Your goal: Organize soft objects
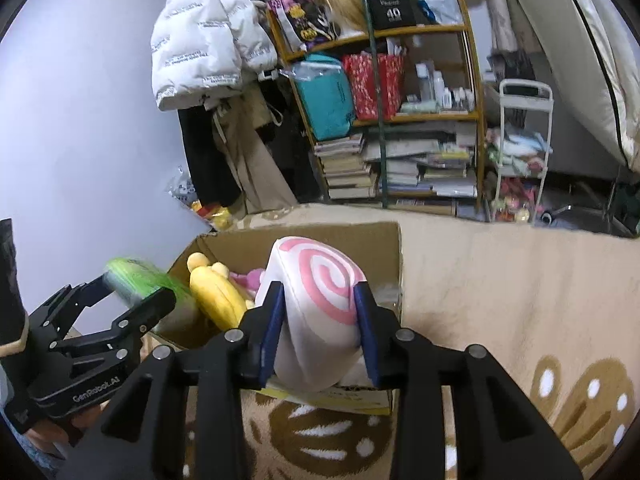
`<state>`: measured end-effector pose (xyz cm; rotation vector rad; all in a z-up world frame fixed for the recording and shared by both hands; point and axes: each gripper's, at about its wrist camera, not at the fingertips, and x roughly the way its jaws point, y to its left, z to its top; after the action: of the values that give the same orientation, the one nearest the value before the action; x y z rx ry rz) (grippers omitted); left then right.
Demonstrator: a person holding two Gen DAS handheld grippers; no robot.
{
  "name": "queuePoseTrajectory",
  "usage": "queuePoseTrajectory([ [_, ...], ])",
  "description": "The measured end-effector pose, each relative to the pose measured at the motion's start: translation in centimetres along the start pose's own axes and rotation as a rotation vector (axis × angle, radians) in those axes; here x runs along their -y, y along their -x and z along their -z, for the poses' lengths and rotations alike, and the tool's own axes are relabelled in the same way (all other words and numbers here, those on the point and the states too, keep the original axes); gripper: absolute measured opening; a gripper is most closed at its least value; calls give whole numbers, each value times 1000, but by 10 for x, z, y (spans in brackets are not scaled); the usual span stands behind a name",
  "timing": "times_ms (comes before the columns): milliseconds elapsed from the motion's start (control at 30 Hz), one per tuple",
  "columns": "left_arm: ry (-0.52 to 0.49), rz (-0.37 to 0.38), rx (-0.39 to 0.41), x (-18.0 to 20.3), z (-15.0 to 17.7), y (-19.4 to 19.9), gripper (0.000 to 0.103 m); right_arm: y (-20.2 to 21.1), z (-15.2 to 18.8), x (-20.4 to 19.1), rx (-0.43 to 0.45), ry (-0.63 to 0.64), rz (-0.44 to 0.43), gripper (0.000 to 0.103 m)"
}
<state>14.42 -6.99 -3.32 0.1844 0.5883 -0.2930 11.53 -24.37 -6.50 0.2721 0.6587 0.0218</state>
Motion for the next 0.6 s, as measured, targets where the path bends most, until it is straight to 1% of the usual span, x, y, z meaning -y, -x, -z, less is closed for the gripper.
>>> queuePoseTrajectory([
  [33, -2, -4, 12, 1, 0, 3, 95, 0, 0, 0, -3, -1, 1, 39],
  [100, -10, -12, 25, 3, 0, 6, 96, 0, 0, 0, -5, -4, -4, 39],
  [133, -15, -12, 24, 3, -2, 6, 96, 1, 0, 0, -2, -2, -4, 41],
  [233, -22, -21, 20, 5, -2, 6, 96, 5, 0, -2, 12, 9, -1, 55],
  [333, -21, -39, 8, 5, -5, 8, 96, 10, -3, -6, 15, 14, -5, 58],
  [367, -19, -46, 14, 5, -7, 11, 96, 13, -4, -8, 14, 16, -3, 64],
  [433, -10, -52, 31, 3, -12, 20, 97, 19, -6, -13, 29, 35, 10, 71],
  [500, -2, -56, 42, 1, -15, 29, 101, 27, -7, -18, 39, 63, 25, 72],
  [600, -18, -68, 62, -1, -18, 45, 102, 37, -8, -22, 35, 69, 33, 76],
])
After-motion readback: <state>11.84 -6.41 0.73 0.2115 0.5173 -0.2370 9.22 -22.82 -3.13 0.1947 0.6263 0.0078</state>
